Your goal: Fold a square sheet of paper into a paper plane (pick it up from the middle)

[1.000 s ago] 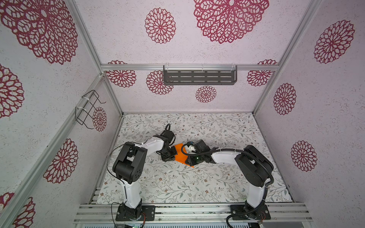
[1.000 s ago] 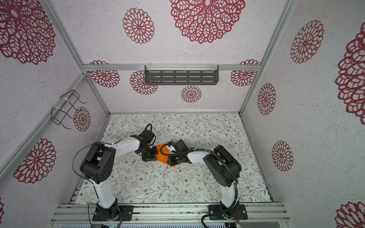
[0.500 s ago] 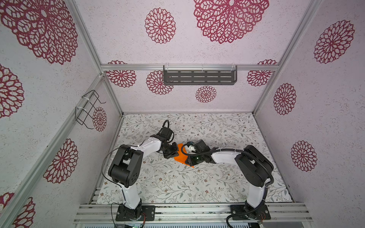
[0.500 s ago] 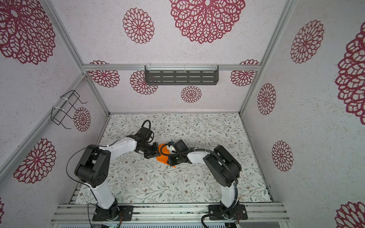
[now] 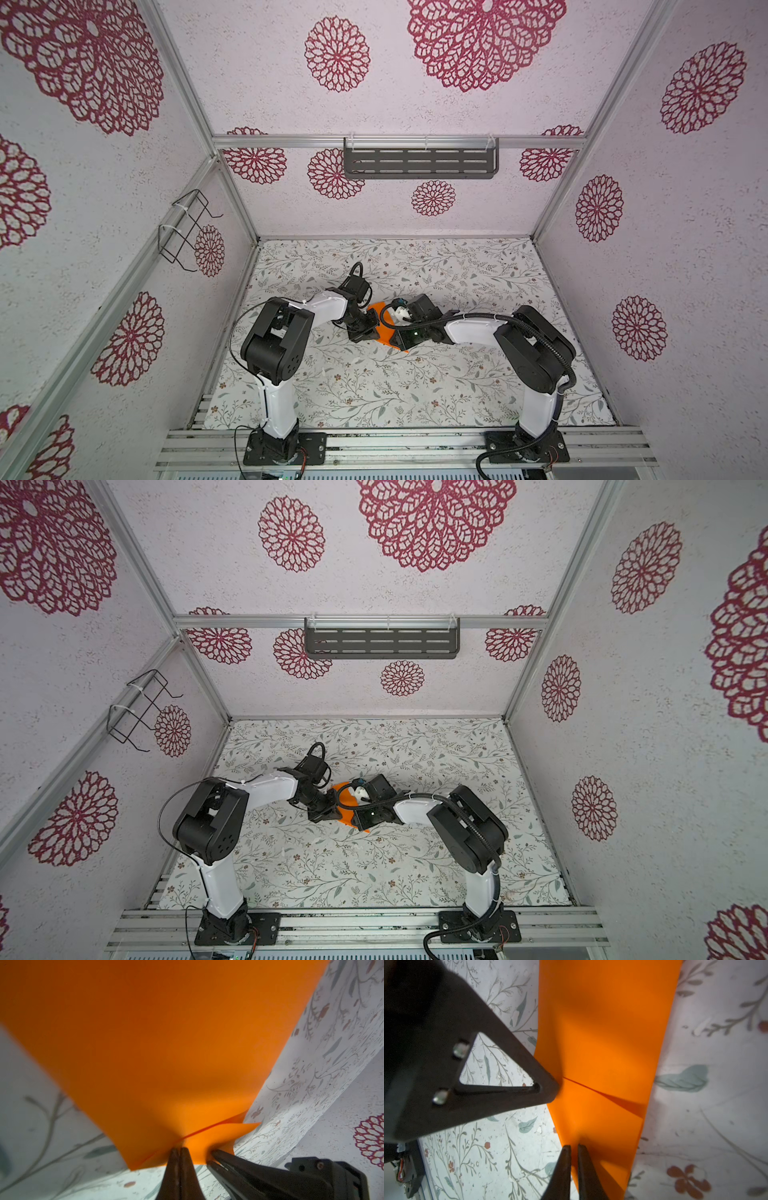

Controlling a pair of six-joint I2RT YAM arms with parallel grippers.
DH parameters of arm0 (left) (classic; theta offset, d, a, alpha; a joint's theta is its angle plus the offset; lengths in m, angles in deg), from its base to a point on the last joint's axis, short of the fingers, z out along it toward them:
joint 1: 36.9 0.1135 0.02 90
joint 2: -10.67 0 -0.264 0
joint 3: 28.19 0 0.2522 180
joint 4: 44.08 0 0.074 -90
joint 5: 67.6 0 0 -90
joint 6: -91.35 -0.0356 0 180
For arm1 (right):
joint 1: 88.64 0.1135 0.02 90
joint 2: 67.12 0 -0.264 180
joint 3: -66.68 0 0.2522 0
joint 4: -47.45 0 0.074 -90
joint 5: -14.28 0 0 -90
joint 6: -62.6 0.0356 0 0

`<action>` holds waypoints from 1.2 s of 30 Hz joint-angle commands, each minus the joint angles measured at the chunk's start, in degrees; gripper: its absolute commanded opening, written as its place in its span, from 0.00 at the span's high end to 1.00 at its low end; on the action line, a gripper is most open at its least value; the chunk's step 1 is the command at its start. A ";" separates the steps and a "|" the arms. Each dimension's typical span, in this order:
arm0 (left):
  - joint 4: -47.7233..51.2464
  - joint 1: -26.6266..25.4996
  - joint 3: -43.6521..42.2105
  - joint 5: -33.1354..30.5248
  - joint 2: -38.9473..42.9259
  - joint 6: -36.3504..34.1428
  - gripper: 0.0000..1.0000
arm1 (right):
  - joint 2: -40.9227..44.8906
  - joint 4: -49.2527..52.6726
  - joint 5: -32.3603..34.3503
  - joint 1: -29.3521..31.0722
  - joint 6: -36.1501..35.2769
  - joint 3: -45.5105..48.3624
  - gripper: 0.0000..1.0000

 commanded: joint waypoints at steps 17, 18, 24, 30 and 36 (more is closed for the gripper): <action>10.54 -0.85 2.82 -9.23 -6.47 -3.05 1.00 | 6.64 2.33 2.59 0.26 -14.14 7.76 0.87; 10.51 -0.88 2.84 -9.18 -6.50 -3.10 1.00 | 6.56 2.31 2.81 0.26 -14.10 8.07 0.87; 10.96 -0.82 3.25 -9.34 -6.87 -3.46 1.00 | 6.78 3.04 6.25 0.17 -12.89 9.42 0.89; 11.20 -0.88 3.19 -9.52 -7.12 -3.57 1.00 | 8.28 2.40 9.44 0.24 -9.77 12.79 0.94; 11.49 -0.81 3.45 -9.51 -7.25 -3.74 1.00 | 11.47 1.21 10.76 0.42 -8.00 17.14 0.97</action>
